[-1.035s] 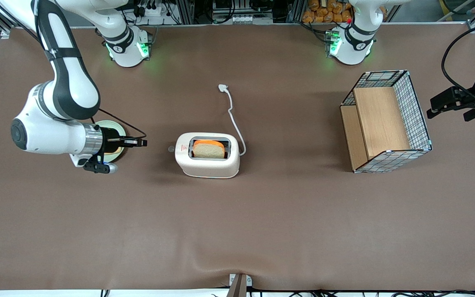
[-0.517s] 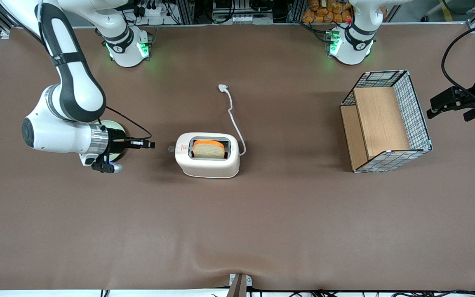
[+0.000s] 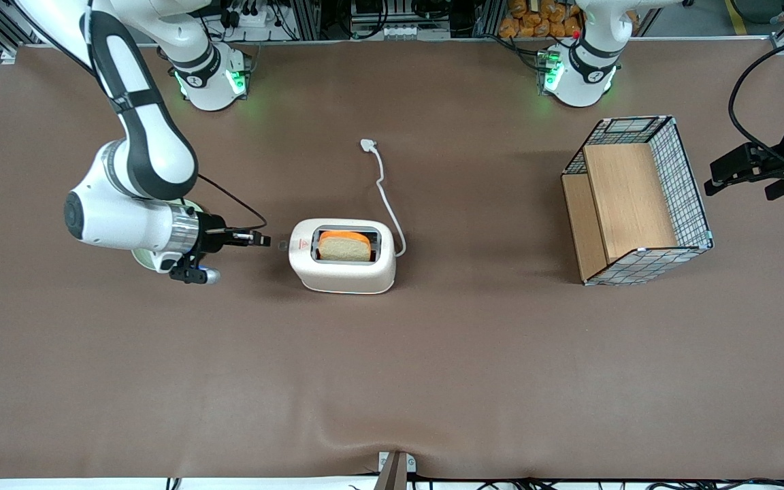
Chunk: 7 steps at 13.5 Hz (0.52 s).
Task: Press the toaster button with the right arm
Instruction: 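Move the right gripper to the lever on the white toaster's side, then push the toaster lever down with the closed right gripper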
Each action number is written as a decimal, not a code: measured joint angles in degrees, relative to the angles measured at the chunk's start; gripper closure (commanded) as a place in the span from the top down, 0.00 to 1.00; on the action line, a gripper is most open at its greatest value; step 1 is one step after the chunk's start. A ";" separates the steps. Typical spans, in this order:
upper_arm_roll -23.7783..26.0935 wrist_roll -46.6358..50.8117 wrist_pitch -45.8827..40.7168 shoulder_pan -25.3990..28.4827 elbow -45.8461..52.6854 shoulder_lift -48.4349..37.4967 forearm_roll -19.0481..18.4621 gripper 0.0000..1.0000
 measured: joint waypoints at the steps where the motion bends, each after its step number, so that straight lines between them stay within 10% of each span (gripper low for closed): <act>1: 0.00 -0.29 0.33 0.09 0.00 0.53 0.29 0.00; 7: 0.02 -1.18 0.51 0.42 0.01 1.30 2.35 0.00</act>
